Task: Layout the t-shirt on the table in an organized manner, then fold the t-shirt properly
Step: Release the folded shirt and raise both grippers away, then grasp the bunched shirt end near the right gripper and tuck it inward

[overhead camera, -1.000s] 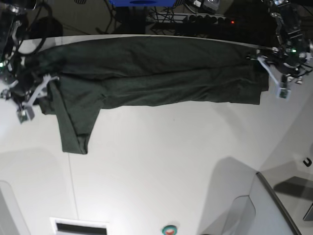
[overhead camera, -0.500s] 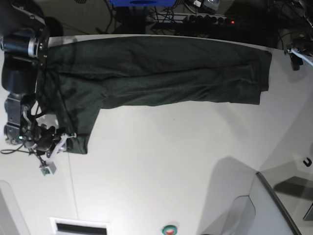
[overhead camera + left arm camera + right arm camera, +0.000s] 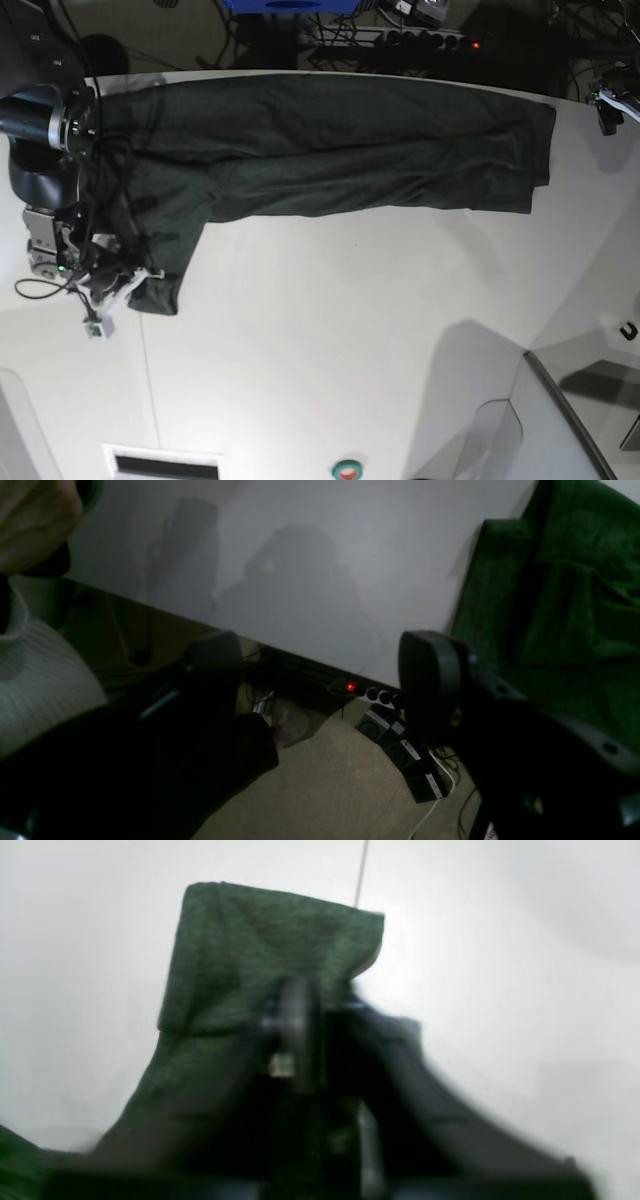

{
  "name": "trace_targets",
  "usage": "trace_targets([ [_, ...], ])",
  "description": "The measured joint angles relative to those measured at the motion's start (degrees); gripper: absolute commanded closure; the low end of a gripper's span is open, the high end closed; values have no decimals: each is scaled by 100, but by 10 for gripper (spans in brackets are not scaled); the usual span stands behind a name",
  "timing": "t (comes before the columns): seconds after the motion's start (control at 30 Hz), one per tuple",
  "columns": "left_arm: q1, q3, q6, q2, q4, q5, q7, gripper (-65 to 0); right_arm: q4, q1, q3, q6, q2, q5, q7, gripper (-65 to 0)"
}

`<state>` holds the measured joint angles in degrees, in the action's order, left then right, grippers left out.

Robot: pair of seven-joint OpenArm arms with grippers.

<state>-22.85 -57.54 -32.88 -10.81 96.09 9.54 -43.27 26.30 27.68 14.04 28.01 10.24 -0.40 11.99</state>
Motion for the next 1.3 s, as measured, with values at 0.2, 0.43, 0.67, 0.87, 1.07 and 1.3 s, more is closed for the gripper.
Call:
trace_targets([
  [0.2,0,68,2,-22,-133,-7,17,-471,1456,-730,-2,4,-81,-96,463,0],
  [0.43,-4,562,-7,-26,-260,0,15,-471,4494,-2059,-48,310,-232,326,1521,0],
  [0.67,192,841,-4,-17,-264,2,22,-471,6699,-3528,-63,509,-448,570,2264,0],
  [0.87,358,1073,68,-11,-387,-542,-22,-471,7783,-4658,-426,540,-387,1360,2341,0],
  [1.07,391,1397,0,-7,-413,-693,15,-471,7866,-5237,-710,540,-431,1523,2343,-2],
  [1.3,393,1375,2,-22,-413,-699,20,-471,7079,-5281,-708,527,-404,1504,2385,-192],
])
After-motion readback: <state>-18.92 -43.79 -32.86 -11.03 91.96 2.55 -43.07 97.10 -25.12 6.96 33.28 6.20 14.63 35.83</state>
